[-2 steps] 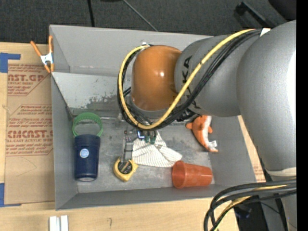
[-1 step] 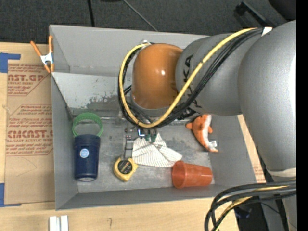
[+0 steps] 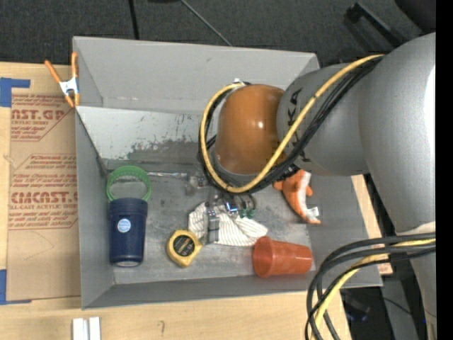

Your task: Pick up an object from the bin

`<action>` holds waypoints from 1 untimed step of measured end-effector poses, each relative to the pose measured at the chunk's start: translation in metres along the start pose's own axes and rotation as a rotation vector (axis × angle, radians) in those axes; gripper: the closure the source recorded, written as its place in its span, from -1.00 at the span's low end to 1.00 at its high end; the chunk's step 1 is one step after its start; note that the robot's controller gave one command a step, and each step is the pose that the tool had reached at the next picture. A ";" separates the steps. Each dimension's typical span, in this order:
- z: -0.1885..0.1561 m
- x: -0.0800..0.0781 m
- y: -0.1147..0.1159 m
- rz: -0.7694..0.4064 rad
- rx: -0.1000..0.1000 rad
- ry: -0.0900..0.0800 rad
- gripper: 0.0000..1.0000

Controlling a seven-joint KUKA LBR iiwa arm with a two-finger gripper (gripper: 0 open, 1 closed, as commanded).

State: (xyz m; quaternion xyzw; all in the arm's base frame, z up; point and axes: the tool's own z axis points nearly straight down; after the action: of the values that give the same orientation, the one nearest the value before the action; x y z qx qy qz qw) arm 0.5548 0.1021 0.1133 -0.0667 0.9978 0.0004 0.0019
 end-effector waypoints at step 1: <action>0.002 0.023 -0.019 0.099 0.000 0.007 -1.00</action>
Offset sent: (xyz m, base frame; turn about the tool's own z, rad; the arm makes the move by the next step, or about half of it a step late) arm 0.0092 -0.0549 -0.0133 0.0243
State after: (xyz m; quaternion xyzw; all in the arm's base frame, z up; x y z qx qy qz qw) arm 0.5350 0.0801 0.1113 -0.0172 0.9999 0.0003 -0.0017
